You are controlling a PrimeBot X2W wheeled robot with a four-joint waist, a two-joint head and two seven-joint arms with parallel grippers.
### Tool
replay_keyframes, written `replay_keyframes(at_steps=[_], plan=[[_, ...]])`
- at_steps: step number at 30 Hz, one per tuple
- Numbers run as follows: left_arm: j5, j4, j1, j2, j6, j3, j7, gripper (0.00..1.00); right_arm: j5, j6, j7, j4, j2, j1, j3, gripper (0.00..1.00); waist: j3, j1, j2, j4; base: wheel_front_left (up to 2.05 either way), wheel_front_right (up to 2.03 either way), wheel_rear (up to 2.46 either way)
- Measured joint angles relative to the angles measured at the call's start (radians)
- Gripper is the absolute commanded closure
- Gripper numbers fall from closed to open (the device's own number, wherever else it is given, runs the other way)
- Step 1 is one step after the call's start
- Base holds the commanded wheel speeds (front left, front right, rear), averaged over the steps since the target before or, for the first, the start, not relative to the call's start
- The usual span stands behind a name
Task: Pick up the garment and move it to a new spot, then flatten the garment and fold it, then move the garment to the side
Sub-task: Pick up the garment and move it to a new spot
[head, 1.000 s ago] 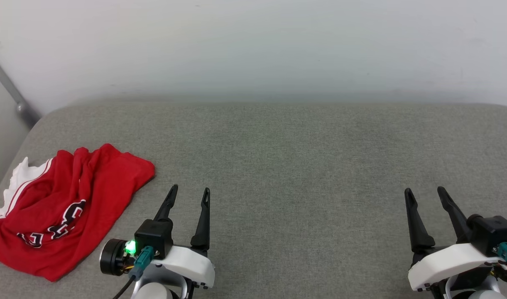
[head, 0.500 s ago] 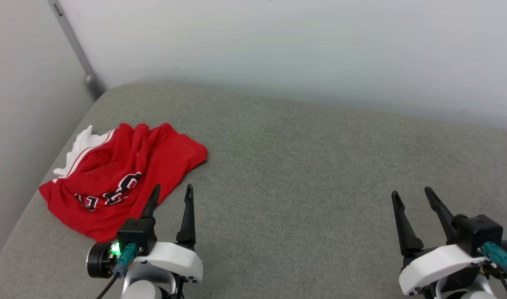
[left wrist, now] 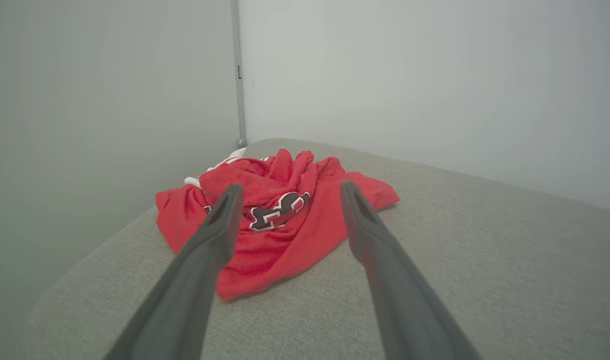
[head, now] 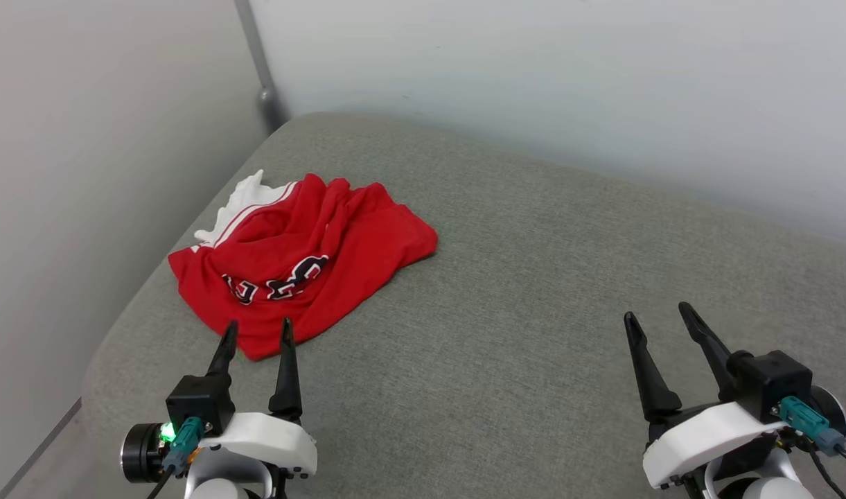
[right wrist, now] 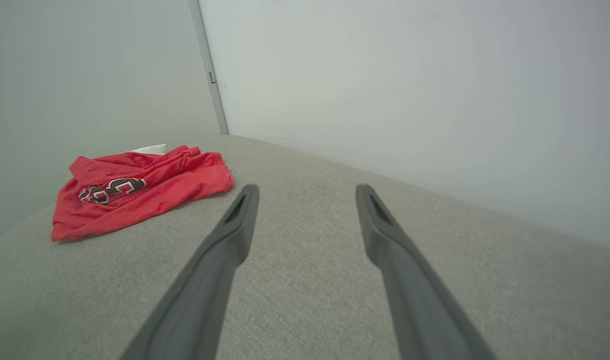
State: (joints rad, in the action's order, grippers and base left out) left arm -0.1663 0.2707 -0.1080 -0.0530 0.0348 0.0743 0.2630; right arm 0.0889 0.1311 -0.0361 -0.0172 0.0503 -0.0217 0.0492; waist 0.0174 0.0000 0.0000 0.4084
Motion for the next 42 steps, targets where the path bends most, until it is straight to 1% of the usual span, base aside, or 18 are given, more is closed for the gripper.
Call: replay_keyframes(at_steps=[5,10,14,19,22,25,28,31,35,38,42], plan=[[-0.003,0.0,0.0,0.0,-0.005,-0.007,0.0,0.0,-0.003,0.0,0.0,0.009,0.0,-0.001,0.007,0.0,0.007,0.0,0.0,0.043,0.0,0.0,0.0],[-0.002,0.0,-0.003,0.001,-0.009,-0.004,0.0,0.0,-0.003,0.0,0.0,0.013,0.0,-0.002,0.006,0.0,0.014,0.0,0.0,0.067,0.0,0.0,0.0],[0.002,-0.001,-0.02,0.001,-0.017,-0.003,0.0,0.0,-0.003,0.0,0.001,0.014,0.0,-0.003,0.008,0.0,0.02,0.0,0.0,0.073,0.0,0.0,0.0],[0.005,0.004,-0.057,0.0,-0.016,-0.017,0.0,0.0,-0.008,0.0,0.003,0.019,0.0,-0.023,0.016,0.0,0.036,0.0,0.0,0.059,0.0,0.0,0.0],[0.02,0.019,-0.106,-0.02,-0.017,-0.026,0.0,0.0,-0.011,0.0,0.012,0.027,0.0,-0.032,0.013,0.0,0.054,0.0,0.0,0.047,0.0,0.0,0.0],[0.022,0.042,-0.189,-0.044,-0.028,-0.033,0.0,0.0,-0.029,0.0,0.025,0.043,0.0,-0.055,0.014,0.0,0.083,0.0001,0.0,0.032,0.0,0.0,0.0],[0.018,0.08,-0.281,-0.09,-0.054,-0.046,-0.018,0.0,-0.042,0.0,0.038,0.057,0.0,-0.079,0.016,0.0,0.118,0.0,0.0,0.01,0.0,0.0,0.0],[0.002,0.131,-0.376,-0.141,-0.089,-0.053,-0.081,0.0,-0.048,0.0,0.045,0.067,0.0,-0.103,0.017,0.0,0.161,0.0,0.0,-0.017,0.0,0.0,0.0],[-0.061,0.238,-0.471,-0.212,-0.138,-0.066,-0.21,0.0,-0.048,0.0,0.043,0.068,0.0,-0.131,0.021,0.0,0.219,0.0001,0.0,-0.064,0.0,0.0,0.0],[-0.128,0.313,-0.523,-0.261,-0.156,-0.068,-0.318,0.0,-0.042,0.0,0.036,0.061,0.0,-0.151,0.021,0.0,0.263,0.0001,0.0,-0.1,0.0,0.0,0.0],[-0.228,0.407,-0.559,-0.319,-0.164,-0.055,-0.5,0.0,-0.036,0.0,0.026,0.049,0.0,-0.172,0.021,0.0,0.32,0.0001,0.0,-0.148,0.0,0.0,0.0]])
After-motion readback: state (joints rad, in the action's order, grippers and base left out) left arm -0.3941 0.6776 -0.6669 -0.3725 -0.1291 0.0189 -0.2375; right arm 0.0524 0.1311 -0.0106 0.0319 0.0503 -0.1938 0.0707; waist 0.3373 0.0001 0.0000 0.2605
